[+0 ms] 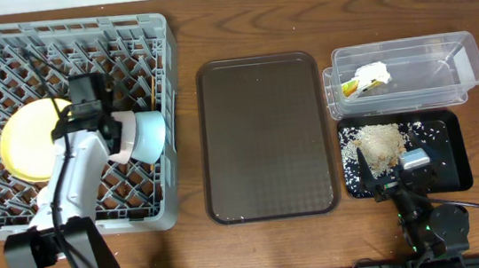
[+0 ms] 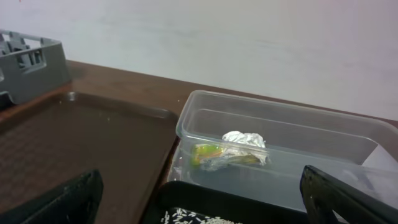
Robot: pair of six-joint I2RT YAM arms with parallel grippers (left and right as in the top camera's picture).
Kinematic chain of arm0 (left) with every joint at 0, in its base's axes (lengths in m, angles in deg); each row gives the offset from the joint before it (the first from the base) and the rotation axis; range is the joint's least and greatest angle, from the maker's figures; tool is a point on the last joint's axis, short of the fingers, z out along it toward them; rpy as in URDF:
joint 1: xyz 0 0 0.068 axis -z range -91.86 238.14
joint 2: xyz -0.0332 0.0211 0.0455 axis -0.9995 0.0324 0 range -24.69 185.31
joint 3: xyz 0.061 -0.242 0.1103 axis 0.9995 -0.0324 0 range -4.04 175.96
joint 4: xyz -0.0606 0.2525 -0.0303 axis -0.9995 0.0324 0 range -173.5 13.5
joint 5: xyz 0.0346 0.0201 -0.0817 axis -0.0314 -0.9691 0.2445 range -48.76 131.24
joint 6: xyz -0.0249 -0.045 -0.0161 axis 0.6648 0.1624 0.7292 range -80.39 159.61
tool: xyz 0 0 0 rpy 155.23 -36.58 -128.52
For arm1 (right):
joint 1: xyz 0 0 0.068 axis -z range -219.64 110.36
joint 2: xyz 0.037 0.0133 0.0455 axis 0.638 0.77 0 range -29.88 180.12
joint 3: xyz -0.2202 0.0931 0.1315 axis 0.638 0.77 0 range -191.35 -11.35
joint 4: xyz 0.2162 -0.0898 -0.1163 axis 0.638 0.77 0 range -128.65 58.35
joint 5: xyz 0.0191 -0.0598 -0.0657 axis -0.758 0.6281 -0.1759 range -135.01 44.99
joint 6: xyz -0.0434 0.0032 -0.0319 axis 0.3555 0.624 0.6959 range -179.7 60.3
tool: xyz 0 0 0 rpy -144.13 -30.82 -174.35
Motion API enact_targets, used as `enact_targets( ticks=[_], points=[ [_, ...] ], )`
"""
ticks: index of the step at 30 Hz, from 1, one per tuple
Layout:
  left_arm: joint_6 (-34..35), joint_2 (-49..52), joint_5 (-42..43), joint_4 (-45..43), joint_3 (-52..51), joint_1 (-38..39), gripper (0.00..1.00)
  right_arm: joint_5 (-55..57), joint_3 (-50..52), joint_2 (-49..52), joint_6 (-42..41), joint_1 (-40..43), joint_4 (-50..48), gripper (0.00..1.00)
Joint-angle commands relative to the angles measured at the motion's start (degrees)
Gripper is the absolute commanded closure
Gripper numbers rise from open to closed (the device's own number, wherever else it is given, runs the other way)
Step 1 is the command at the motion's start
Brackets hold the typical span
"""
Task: Sort waste into correct bins and load items into the dishwasher
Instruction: 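Lower the yellow plate edge-first into the rack slots, standing it upright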
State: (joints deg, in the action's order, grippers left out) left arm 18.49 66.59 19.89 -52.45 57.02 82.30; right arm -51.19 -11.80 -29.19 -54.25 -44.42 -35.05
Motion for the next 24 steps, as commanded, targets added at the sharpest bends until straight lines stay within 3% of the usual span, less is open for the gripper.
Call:
enact_targets(
  ticks=[1,8,16,24],
  points=[
    [1.97,-3.93,4.35,2.38,4.46,2.16,0.92,0.15,0.13,-0.31,-0.07,0.35,0.11,0.01],
    [6.32,-10.36,19.04,9.53,10.23,3.04,0.92,0.17,0.13,-0.31,-0.07,0.35,0.13,0.01],
    [12.98,-14.86,34.12,10.08,10.4,2.84,0.92,0.15,0.13,-0.31,-0.07,0.35,0.13,0.01],
    [15.89,-14.67,52.19,10.67,10.38,-5.09,0.92,0.15,0.13,-0.31,-0.07,0.35,0.13,0.01]
  ],
)
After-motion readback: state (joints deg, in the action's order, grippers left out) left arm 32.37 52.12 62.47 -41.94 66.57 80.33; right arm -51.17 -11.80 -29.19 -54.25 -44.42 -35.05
